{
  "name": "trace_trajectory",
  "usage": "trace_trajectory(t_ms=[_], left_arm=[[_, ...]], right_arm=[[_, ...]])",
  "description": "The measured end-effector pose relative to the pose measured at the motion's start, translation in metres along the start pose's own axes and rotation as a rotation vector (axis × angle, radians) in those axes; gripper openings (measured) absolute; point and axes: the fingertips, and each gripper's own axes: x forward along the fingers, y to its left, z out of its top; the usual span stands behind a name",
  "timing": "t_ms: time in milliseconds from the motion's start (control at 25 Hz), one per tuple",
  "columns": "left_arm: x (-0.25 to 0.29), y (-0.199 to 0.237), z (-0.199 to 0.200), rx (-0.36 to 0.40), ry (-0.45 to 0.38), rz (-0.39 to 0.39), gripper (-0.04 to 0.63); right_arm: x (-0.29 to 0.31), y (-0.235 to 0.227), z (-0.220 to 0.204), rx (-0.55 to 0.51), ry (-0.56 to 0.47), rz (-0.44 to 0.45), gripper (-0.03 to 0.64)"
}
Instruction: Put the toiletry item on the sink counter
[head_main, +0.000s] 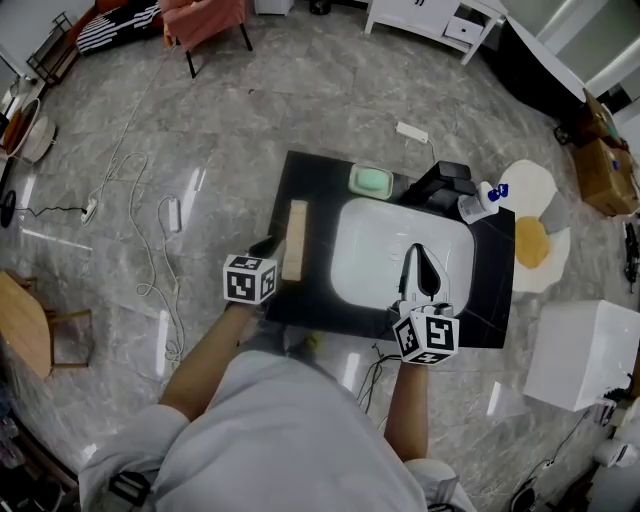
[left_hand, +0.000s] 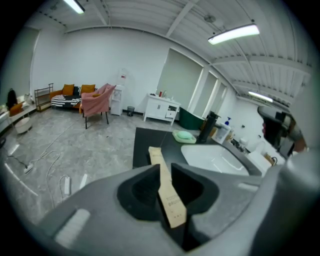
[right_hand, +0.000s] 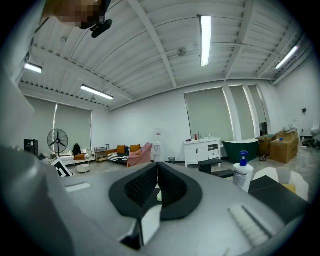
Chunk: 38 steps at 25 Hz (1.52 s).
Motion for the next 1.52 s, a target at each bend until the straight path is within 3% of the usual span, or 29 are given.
trace_trajectory(t_ms=[600, 1520], left_arm=[[-0.079, -0.022, 0.054, 0.105, -0.204, 0.034, 0.002], [-0.167, -0.056, 0.111, 0.229, -0.453, 0.056, -0.003]], right_arm=[[-0.020, 0.024, 0.018, -0.017, -0.039, 0.061, 0.003], [-0.055, 0.041, 0.033, -0.024, -0.087, 0.087, 0.003]])
